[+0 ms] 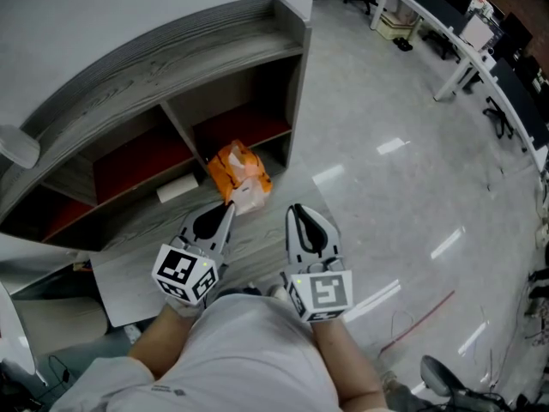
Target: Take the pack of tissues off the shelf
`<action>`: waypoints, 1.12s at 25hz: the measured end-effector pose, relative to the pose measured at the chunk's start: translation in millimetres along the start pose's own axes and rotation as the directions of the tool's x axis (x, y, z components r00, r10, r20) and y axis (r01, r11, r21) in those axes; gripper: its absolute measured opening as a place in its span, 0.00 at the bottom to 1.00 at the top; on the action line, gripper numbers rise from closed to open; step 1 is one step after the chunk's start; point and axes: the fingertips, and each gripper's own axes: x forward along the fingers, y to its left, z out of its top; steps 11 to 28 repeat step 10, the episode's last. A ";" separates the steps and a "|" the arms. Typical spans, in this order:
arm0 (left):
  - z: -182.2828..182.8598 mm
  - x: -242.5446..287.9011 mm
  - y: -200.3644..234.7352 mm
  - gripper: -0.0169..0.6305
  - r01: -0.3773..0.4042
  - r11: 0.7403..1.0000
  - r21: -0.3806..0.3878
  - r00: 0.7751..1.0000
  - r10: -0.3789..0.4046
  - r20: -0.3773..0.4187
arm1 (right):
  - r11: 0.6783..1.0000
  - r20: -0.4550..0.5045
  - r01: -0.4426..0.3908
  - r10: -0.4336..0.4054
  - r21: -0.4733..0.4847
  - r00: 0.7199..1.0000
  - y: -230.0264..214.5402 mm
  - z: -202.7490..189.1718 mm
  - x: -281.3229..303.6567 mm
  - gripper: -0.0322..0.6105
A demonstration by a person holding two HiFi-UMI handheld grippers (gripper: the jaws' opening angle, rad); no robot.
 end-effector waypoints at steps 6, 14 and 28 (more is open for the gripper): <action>-1.7 0.2 -0.2 0.05 -0.003 1.000 0.001 1.000 0.003 -0.004 | 1.000 0.009 0.006 -0.006 -0.002 1.000 -3.3 1.6 0.5 0.10; -2.1 -0.2 -1.1 0.05 -0.007 1.000 0.008 1.000 0.007 -0.006 | 1.000 0.012 0.009 -0.009 -0.005 1.000 -5.5 2.0 0.6 0.10; -2.1 -0.2 -1.1 0.05 -0.007 1.000 0.008 1.000 0.007 -0.006 | 1.000 0.012 0.009 -0.009 -0.005 1.000 -5.5 2.0 0.6 0.10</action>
